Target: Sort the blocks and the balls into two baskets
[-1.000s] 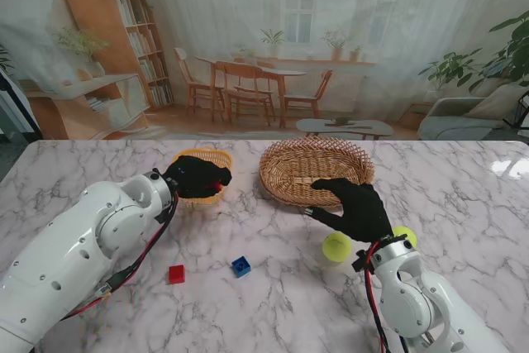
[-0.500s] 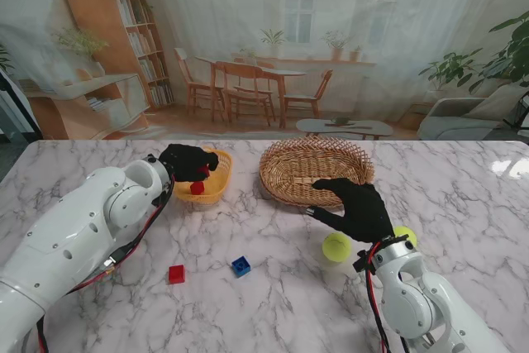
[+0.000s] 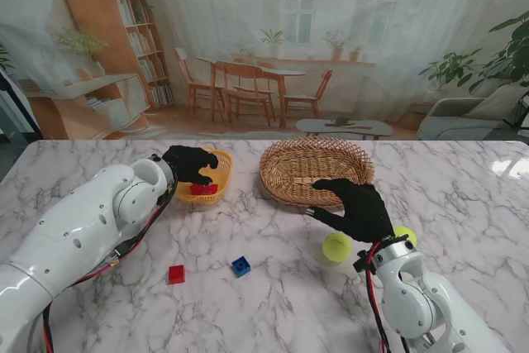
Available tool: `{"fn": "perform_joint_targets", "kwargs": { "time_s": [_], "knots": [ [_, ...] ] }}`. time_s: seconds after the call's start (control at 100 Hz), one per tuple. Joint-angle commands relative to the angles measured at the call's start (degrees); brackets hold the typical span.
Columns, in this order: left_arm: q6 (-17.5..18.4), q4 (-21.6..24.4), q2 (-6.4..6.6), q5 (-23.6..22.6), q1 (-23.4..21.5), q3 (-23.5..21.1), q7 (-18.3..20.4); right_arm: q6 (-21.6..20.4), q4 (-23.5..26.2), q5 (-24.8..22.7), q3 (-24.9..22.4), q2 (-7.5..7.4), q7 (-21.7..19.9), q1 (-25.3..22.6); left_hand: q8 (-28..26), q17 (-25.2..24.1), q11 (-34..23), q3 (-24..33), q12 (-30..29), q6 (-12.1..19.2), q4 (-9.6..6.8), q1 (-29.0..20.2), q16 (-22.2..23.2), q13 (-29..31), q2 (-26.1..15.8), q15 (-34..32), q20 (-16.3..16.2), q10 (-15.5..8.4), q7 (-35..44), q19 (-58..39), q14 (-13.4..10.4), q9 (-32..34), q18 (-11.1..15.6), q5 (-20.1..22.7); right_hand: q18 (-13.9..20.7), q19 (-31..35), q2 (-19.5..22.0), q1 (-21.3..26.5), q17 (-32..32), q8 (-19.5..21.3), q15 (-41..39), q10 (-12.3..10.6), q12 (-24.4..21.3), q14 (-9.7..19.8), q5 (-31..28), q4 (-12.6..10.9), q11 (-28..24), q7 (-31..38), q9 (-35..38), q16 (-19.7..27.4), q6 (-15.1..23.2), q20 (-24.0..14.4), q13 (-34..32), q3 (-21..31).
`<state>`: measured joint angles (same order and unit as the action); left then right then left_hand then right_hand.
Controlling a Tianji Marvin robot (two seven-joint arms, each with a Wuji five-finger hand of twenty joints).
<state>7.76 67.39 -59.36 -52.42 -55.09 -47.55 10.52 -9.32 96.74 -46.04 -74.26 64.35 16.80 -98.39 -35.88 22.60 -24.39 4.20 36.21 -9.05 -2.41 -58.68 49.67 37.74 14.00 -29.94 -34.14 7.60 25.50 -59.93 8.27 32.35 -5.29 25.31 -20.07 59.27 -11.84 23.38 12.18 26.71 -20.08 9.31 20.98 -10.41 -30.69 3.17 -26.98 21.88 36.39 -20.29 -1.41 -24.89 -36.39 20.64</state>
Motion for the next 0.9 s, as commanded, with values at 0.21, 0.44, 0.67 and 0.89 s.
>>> {"fn": "perform_joint_targets", "kwargs": {
  "time_s": [0.21,0.44,0.67,0.89],
  "knots": [
    [2.8,1.9,0.37,-2.6,-2.1,-3.2,0.5,0.3,0.0,0.2,0.0,0.05,-0.3,-0.1,4.7,-3.6,5.1,-2.4,-6.8,-2.0,-0.24,3.4,-4.5,-3.6,-1.6,4.3,0.5,2.0,-6.2,3.3,2.2,-3.8,-0.7,-0.1,-1.2,-0.9,2.3,0.5,-0.7,0.1,3.2,-0.3,0.5,-0.8,-0.2,-1.3,1.3,-0.7,0.7,-0.5,1.3,-0.5,-0.9,-0.9],
    [7.0,7.6,0.95,-7.8,-6.9,-9.8,-1.2,0.4,0.1,0.2,0.1,0.02,-0.5,-0.1,4.7,-8.0,9.3,-3.7,-11.6,-1.0,0.16,4.1,-11.5,-6.0,-3.6,10.0,1.8,2.0,-8.1,8.1,3.6,-3.6,-3.7,0.9,-1.3,-0.9,2.3,0.5,-0.7,0.1,3.2,-0.4,0.5,-0.8,-0.3,-1.3,1.4,-0.7,0.7,-0.5,1.3,-0.5,-0.9,-1.0],
    [13.6,16.0,1.64,-11.3,-12.9,-16.3,0.9,0.4,0.0,0.2,0.1,0.01,-0.5,-0.1,9.7,-12.1,18.0,-5.0,-19.7,-1.1,1.62,9.9,-20.3,-9.9,-7.1,16.3,5.2,4.1,-17.0,15.3,4.2,-8.1,-5.3,-3.8,-1.3,-0.9,2.4,0.5,-0.7,0.1,3.2,-0.3,0.5,-0.8,-0.4,-1.3,1.4,-0.6,0.7,-0.5,1.3,-0.5,-0.9,-1.0],
    [19.8,21.2,1.72,-13.0,-17.2,-19.4,-1.5,0.8,0.4,0.3,-0.2,0.01,-0.8,-0.5,10.7,-12.6,19.7,-5.0,-21.3,-1.6,1.82,11.1,-21.4,-11.0,-7.7,16.7,5.7,4.8,-18.4,16.6,4.4,-8.7,-4.9,-4.2,-1.3,-0.9,2.4,0.6,-0.7,0.0,3.3,-0.2,0.5,-0.9,-0.6,-1.3,1.6,-0.7,0.8,-0.4,1.2,-0.5,-0.9,-1.0]
  ]
}}
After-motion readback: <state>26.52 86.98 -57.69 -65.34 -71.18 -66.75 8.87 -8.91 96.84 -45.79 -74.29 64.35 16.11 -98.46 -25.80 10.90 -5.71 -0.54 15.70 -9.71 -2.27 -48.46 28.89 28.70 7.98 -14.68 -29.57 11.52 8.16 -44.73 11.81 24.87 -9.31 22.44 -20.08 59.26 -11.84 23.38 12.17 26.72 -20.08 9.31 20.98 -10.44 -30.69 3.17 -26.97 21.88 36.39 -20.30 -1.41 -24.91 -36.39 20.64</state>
